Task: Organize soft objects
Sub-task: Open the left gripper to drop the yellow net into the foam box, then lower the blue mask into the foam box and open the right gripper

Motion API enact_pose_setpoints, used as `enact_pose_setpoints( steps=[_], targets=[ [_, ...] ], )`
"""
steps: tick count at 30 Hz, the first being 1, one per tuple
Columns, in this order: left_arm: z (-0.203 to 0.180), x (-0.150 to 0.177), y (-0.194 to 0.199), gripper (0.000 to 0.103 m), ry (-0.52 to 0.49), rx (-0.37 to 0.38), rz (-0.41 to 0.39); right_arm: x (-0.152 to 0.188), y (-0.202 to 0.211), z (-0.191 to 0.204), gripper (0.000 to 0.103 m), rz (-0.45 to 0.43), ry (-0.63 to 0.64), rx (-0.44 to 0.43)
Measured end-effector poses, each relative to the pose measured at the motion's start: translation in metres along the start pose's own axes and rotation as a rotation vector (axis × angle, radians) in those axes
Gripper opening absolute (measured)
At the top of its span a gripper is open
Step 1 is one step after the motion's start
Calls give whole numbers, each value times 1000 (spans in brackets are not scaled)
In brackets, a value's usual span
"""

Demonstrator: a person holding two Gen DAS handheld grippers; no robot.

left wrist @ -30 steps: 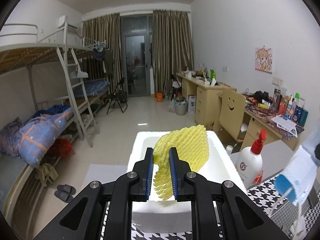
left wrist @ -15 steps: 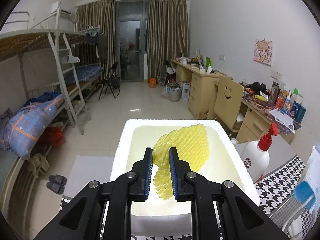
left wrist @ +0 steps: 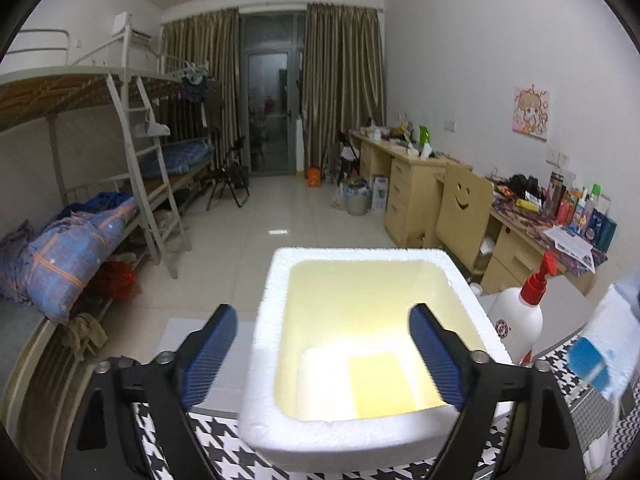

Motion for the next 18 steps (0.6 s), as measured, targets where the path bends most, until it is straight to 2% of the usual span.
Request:
enact_pose_setpoints(
  steps=[2,5,12,18],
  targets=[
    [6,-1,7,100,9,-13,-22,0,-2,3,6,3,1,-3],
    [13,-3,18,102,21,-25,-45,-1,-6,6,6,12,0,-15],
    [29,-1,29,102,21,-65,-51,-4,-12,16,6,19,9,-37],
    [41,7,40,102,40,-70,-52,-9,-20,26,6,18,19,-53]
  ],
)
Point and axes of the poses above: each gripper's, at about its wrist camera, not at the fingertips, and y roughly against the way its jaws point, z to its left, x to its underside, the point moved 8 cm from there along -y, roughly the way its jaws point, and after that the axes turned 7 degrees about -x, right-handed, at the moved point
